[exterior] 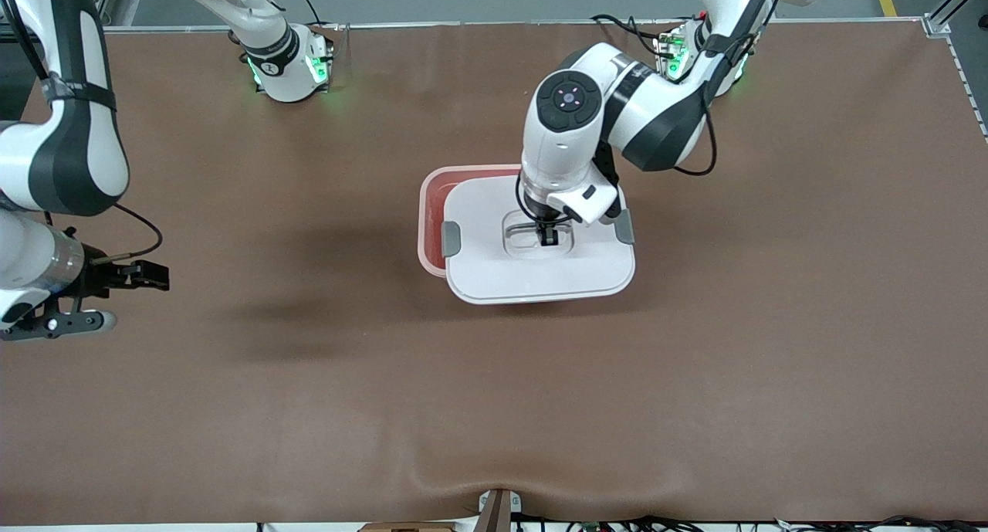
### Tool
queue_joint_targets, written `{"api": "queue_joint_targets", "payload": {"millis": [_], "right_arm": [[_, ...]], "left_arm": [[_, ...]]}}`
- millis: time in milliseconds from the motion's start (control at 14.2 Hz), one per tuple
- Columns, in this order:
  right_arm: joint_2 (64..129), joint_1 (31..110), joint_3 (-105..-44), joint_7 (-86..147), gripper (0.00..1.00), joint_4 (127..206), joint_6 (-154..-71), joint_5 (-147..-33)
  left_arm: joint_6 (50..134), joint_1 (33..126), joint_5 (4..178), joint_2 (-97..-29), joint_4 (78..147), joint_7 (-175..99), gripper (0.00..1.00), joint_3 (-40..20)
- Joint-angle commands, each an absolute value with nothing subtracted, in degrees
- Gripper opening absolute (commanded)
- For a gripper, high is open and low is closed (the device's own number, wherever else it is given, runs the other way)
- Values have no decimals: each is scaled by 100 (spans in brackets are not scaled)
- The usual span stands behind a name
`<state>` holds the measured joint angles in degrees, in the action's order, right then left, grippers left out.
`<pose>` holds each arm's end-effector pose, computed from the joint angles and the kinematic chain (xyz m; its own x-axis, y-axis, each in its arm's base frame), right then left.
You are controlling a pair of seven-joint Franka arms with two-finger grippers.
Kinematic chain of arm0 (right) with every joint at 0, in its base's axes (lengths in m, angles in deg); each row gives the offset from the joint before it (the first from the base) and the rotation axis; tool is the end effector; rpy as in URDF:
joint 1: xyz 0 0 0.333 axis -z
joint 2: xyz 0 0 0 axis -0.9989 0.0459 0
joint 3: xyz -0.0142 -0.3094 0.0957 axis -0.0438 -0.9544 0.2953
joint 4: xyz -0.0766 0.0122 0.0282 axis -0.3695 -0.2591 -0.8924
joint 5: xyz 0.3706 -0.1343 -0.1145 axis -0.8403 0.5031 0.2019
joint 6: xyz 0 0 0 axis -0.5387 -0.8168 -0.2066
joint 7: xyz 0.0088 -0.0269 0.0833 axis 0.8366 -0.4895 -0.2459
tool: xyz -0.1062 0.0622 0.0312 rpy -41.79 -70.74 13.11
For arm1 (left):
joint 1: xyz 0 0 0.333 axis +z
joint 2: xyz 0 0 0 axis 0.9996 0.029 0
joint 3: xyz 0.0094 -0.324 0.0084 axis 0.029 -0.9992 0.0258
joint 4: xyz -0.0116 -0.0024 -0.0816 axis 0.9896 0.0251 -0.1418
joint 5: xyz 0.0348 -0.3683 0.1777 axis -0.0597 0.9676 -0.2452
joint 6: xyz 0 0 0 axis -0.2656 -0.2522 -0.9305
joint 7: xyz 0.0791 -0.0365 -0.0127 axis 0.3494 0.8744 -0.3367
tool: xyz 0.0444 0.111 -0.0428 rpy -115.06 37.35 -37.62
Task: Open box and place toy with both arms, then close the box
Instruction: 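Lower the lid onto the box with the left gripper and press it down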
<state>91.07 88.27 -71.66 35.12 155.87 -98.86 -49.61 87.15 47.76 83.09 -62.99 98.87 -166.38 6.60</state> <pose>0.6635 -0.0446 0.4449 0.9872 0.1224 -0.1025 0.1292 -0.9897 0.0623 0.5253 -0.4735 0.3928 -0.0605 0.9979 -0.0243 0.9981 0.0601 -0.0146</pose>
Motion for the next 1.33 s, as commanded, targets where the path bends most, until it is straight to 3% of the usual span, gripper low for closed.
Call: {"api": "queue_joint_targets", "payload": {"millis": [0,913,1264], "right_arm": [[8593,8939,-7056,3412,100,15831,-9467,-5076],[7415,8895,-7021,2964,100,15779,-8199,-5471],[7370,8895,-7004,2990,100,15700,-8032,-5436]], "left_arm": [[8753,4633,8343,-6233,9802,-16841,0,701],[9263,4298,8343,-6189,10232,-17193,0,639],[9403,4298,8343,-6189,10391,-17193,0,578]]}}
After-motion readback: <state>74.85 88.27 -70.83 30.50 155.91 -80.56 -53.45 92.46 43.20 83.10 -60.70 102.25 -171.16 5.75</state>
